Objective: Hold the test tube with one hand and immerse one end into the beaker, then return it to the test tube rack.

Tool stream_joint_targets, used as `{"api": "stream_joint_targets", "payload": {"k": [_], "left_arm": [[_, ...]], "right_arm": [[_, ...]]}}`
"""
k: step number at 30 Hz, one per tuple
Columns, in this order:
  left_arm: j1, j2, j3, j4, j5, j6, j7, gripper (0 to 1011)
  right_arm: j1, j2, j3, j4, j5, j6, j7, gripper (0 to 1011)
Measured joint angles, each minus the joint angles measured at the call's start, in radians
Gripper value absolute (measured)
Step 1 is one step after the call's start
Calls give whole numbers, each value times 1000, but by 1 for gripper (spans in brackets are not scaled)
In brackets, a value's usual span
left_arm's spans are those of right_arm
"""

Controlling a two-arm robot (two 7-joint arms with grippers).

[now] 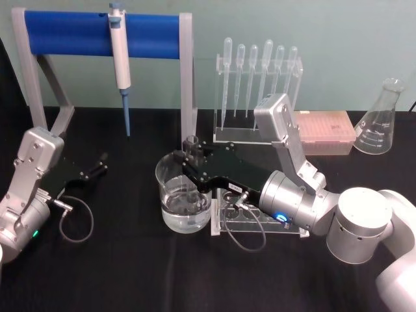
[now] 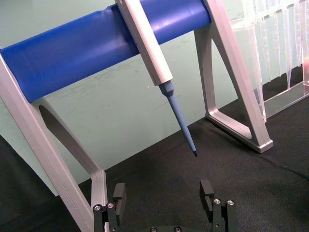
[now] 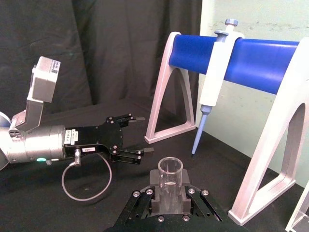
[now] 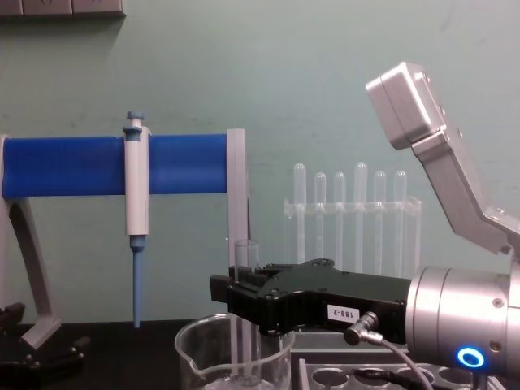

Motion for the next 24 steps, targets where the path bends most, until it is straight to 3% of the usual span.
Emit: {"api": "stream_joint_targets", "payload": {"k": [24], "left_arm": [[0,0,0,0,0,0,0,1000]], "right_arm": [[0,0,0,0,0,0,0,225]]}}
